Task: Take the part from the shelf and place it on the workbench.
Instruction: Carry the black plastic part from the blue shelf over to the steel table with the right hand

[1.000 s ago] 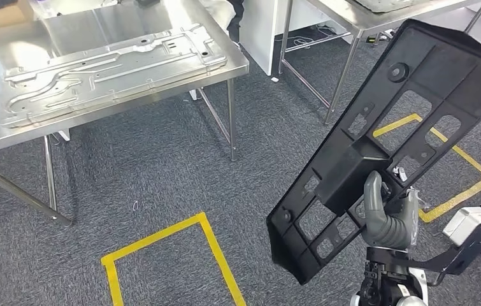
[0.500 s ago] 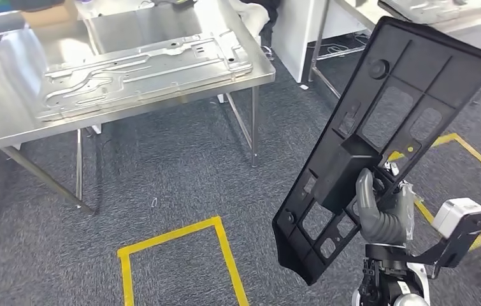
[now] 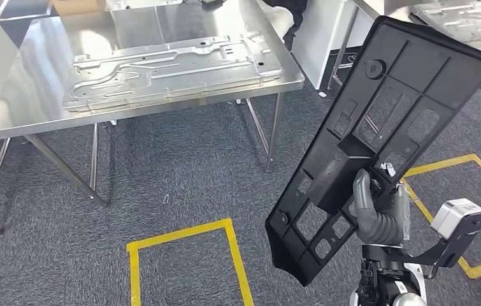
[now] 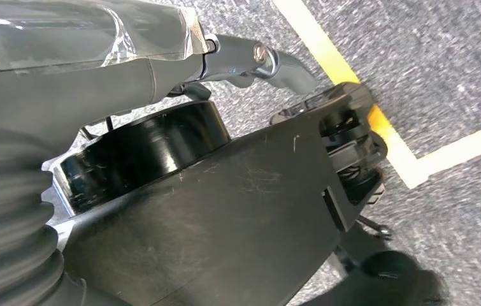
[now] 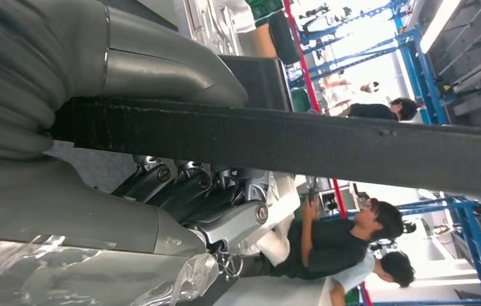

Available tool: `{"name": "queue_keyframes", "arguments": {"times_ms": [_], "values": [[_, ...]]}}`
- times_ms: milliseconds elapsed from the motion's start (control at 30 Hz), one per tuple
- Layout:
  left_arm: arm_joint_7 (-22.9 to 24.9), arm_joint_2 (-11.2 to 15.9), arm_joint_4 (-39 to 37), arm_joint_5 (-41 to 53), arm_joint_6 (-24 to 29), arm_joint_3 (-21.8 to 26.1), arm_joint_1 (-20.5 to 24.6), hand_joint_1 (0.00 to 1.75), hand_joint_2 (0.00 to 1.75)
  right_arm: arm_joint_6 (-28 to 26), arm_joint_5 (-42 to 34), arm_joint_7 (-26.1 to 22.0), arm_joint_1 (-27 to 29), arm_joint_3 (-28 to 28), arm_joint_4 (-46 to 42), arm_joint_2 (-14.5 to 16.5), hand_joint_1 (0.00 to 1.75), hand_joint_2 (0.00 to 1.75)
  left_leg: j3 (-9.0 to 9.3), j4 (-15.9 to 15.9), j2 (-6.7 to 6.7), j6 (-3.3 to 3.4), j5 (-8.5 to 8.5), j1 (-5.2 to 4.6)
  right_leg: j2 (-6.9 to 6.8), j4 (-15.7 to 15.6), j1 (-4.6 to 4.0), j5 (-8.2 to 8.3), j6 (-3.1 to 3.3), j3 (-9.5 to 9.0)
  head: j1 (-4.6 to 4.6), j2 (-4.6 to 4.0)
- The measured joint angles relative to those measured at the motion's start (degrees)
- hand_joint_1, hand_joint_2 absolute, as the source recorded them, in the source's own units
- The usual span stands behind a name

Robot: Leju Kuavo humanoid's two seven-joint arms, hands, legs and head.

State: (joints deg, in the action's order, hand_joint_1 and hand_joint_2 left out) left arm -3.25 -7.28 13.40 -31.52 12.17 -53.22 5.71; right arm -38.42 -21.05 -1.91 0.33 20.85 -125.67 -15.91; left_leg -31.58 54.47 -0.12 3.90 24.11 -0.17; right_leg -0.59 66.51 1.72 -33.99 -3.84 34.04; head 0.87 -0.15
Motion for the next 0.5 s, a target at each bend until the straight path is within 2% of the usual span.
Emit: {"name": "queue_keyframes", "arguments": {"times_ms": [33, 67, 100, 133, 167, 200, 233, 267, 333, 400, 433, 467, 500], "values": [[0.0, 0.0, 0.0, 0.0, 0.0, -0.1, 0.0, 0.00, 1.75, 0.0, 0.0, 0.0, 0.1, 0.0, 0.0, 0.0, 1.75, 1.75, 0.35, 0.0, -0.16, 0.17, 0.29, -0.08, 0.17, 3.8, -0.05, -0.97, -0.04, 2.48, -0.05, 0.00], [-0.1, 0.0, 0.0, 0.0, -0.1, -0.2, 0.0, 0.00, 1.75, 0.0, 0.0, 0.0, 0.2, 0.0, 0.1, 0.0, 1.75, 1.75, 0.74, 0.0, -0.39, 0.24, 0.62, -0.16, 0.23, 6.0, -0.06, -0.91, -0.08, 4.31, -0.07, 0.00], [-0.1, 0.0, 0.0, 0.0, -0.1, -0.2, 0.0, 0.00, 1.75, 0.0, 0.0, -0.1, 0.3, 0.1, 0.2, 0.0, 1.75, 1.75, 1.23, 0.0, -0.67, 0.21, 0.98, -0.20, 0.25, 5.8, -0.06, 0.41, -0.09, 5.03, -0.08, 0.00], [-0.1, 0.0, 0.0, 0.0, -0.1, -0.3, 0.0, 0.00, 1.75, 0.0, 0.0, -0.1, 0.4, 0.1, 0.3, 0.0, 1.75, 1.75, 1.85, 0.0, -0.95, 0.11, 1.41, -0.19, 0.25, 3.2, -0.04, 2.89, -0.08, 4.46, -0.10, 0.00], [-0.2, 0.0, 0.0, 0.0, -0.2, -0.3, 0.0, 0.00, 1.75, 0.0, 0.0, -0.2, 0.4, 0.1, 0.3, 0.0, 1.75, 1.75, 2.47, 0.0, -1.19, -0.07, 1.91, -0.17, 0.27, -1.1, -0.02, 5.83, -0.03, 3.03, -0.11, 0.00], [-0.2, 0.0, 0.0, -0.1, -0.2, -0.3, 0.0, 0.00, 1.75, 0.0, 0.0, -0.2, 0.4, 0.1, 0.3, 0.0, 1.75, 1.75, 2.94, 0.1, -1.36, -0.34, 2.46, -0.26, 0.36, -5.1, -0.04, 7.97, 0.08, 1.50, -0.13, -0.01], [-0.2, 0.0, 0.0, -0.2, -0.2, -0.4, 0.0, 0.00, 1.75, 0.0, 0.0, -0.3, 0.4, 0.1, 0.4, 0.0, 1.75, 1.75, 3.23, 0.1, -1.49, -0.63, 2.96, -0.35, 0.44, -8.2, -0.08, 9.29, 0.30, 0.29, -0.13, 0.00], [-0.2, 0.0, 0.0, -0.2, -0.2, -0.4, 0.1, 0.00, 1.75, 0.0, 0.0, -0.4, 0.4, 0.1, 0.4, 0.0, 1.75, 1.75, 3.33, 0.1, -1.57, -0.93, 3.35, -0.45, 0.52, -9.7, -0.18, 9.58, 0.60, -0.33, -0.12, -0.01], [-0.2, 0.0, 0.0, -0.3, -0.2, -0.4, 0.1, 0.00, 1.75, 0.0, -0.1, -0.5, 0.6, 0.1, 0.5, 0.0, 1.75, 1.75, 3.51, -0.1, -1.62, -1.50, 3.85, -0.47, 0.58, -10.1, -0.39, 9.03, 1.33, -0.54, -0.09, 0.00], [-0.3, 0.0, 0.0, -0.3, -0.2, -0.4, 0.2, 0.00, 1.75, 0.0, -0.1, -0.7, 0.6, 0.1, 0.5, 0.0, 1.75, 1.75, 3.56, 0.8, -1.37, -2.13, 4.62, -0.36, 0.55, -10.2, -0.23, 8.62, 2.02, -1.02, -0.01, 0.00], [-0.3, 0.0, 0.0, -0.3, -0.2, -0.4, 0.2, 0.00, 1.75, 0.0, -0.1, -0.7, 0.6, 0.1, 0.5, 0.1, 1.75, 1.75, 2.73, 2.8, -1.18, -2.49, 5.57, -0.26, 0.50, -10.3, -0.07, 8.39, 2.35, -1.38, 0.08, -0.01], [-0.3, 0.0, 0.0, -0.4, -0.2, -0.4, 0.3, 0.00, 1.75, 0.0, -0.1, -0.8, 0.7, 0.1, 0.5, 0.1, 1.75, 1.75, 0.98, 6.3, -0.97, -2.84, 6.99, -0.12, 0.46, -10.3, 0.03, 8.07, 2.59, -1.76, 0.16, -0.01], [-0.4, 0.0, 0.0, -0.4, -0.2, -0.4, 0.4, 0.00, 1.75, 0.0, -0.1, -0.8, 0.7, 0.1, 0.5, 0.1, 1.75, 1.75, -1.53, 10.7, -0.82, -3.15, 8.55, -0.02, 0.40, -10.3, 0.04, 7.70, 2.76, -2.10, 0.25, 0.00]]}}
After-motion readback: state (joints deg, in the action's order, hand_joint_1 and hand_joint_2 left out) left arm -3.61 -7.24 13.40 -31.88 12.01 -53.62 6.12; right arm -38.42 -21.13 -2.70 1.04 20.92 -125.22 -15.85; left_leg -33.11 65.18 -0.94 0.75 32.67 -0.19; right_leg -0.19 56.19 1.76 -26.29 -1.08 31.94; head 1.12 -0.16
